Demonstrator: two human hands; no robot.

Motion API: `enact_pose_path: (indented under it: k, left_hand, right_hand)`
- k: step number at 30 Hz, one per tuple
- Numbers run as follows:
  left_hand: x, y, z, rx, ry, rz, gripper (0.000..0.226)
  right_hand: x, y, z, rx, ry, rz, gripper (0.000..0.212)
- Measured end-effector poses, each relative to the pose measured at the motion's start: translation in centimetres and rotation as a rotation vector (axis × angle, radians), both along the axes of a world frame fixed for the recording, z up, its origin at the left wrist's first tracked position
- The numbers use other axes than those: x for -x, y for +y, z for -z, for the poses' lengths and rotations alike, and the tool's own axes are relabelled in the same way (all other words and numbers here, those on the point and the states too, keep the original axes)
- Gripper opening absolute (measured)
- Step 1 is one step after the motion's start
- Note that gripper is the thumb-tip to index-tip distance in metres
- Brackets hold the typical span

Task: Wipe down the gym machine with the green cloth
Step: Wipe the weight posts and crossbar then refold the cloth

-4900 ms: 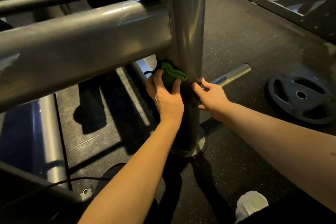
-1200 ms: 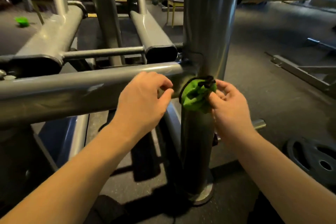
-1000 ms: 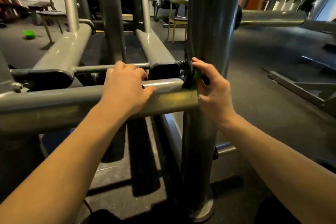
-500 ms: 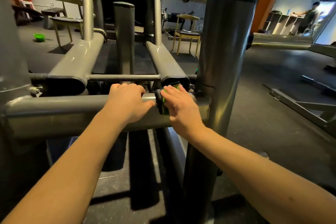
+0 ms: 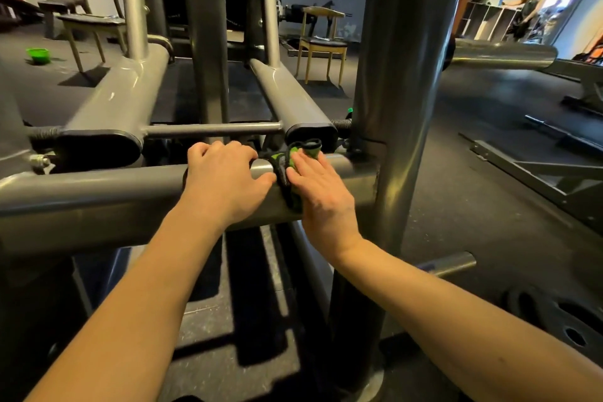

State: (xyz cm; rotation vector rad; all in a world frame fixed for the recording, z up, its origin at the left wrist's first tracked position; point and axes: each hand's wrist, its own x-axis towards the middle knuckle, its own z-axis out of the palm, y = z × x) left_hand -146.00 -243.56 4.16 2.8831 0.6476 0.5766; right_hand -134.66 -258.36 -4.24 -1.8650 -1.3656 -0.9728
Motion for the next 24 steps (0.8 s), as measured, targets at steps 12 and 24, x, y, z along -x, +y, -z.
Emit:
enact_pose_path:
  k: [12,24]
  left_hand:
    - [0.1,0.4,0.1,-0.051,0.001,0.018,0.05]
    - [0.0,0.5,0.2,-0.028,0.003,0.022,0.049]
  right_hand:
    - [-2.4,-4.8,-0.8,-0.087,0.013,0.329,0.018]
    - [-1.4,-6.5,1.7,-0.147,0.249,0.33,0.022]
